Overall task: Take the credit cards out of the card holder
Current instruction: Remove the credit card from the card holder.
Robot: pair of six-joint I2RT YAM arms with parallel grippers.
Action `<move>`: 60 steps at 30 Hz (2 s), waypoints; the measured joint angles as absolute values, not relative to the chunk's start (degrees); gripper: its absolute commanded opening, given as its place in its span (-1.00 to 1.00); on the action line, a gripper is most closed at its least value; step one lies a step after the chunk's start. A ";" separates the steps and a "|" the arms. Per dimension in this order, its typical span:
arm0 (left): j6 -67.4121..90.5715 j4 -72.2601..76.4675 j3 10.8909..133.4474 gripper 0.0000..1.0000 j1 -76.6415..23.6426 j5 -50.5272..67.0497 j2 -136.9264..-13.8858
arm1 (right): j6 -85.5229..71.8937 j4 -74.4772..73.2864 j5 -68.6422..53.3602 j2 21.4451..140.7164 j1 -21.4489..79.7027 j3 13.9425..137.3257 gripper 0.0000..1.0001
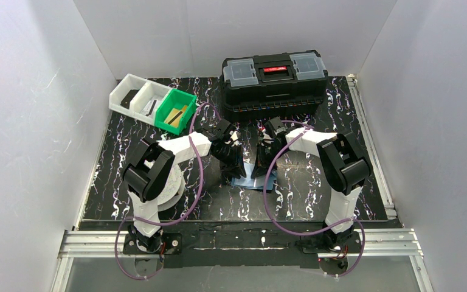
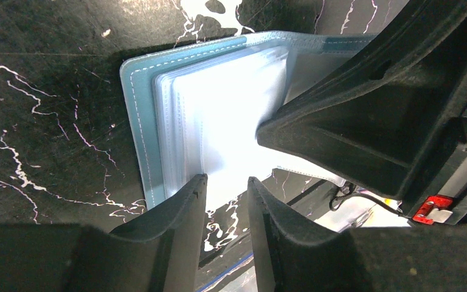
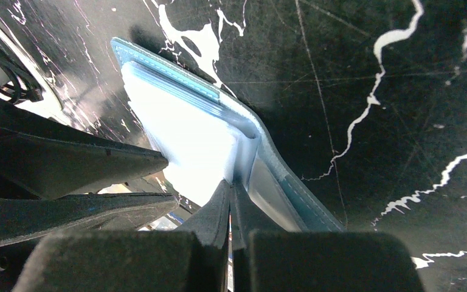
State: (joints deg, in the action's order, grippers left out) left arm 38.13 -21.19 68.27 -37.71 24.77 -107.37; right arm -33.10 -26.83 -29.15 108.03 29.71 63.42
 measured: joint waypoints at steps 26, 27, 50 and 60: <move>38.37 -20.71 68.31 -0.29 -37.91 25.19 -107.53 | -34.04 -25.41 -30.83 107.31 27.57 60.95 -0.97; 38.48 -20.73 68.40 -0.30 -38.00 25.28 -107.61 | -33.98 -25.41 -30.83 107.31 27.57 60.95 -0.97; 41.58 -21.26 70.65 -1.00 -39.40 25.34 -110.67 | -32.97 -25.96 -31.79 105.91 27.38 60.66 -0.21; 41.82 -22.98 70.61 -1.00 -39.99 20.10 -108.75 | -32.64 -33.08 -25.41 95.29 27.38 67.94 0.23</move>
